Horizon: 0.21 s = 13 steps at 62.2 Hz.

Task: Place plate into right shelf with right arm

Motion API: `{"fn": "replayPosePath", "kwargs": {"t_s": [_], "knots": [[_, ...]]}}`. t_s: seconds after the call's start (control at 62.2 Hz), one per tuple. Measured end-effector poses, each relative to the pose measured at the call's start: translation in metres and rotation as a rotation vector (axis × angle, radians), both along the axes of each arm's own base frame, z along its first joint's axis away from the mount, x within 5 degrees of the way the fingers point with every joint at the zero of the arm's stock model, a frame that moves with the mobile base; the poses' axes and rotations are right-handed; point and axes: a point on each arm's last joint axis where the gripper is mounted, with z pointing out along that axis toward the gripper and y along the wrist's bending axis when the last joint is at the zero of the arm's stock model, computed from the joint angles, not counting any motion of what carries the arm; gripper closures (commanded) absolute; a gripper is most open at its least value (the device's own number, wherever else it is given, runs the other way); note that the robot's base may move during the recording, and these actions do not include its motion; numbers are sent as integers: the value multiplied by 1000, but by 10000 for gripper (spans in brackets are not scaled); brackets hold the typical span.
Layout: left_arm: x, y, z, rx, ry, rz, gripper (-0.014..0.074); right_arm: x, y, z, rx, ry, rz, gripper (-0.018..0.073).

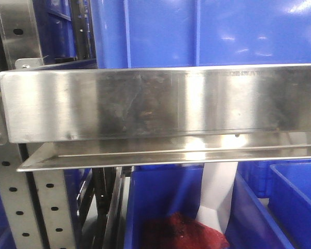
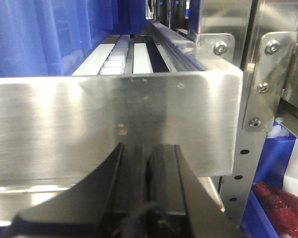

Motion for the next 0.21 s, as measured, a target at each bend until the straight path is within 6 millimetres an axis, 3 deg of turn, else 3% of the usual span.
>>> {"fn": "replayPosePath", "kwargs": {"t_s": [0.209], "knots": [[0, 0, 0, 0, 0, 0, 643, 0, 0, 0, 0, 0, 0, 535]]}}
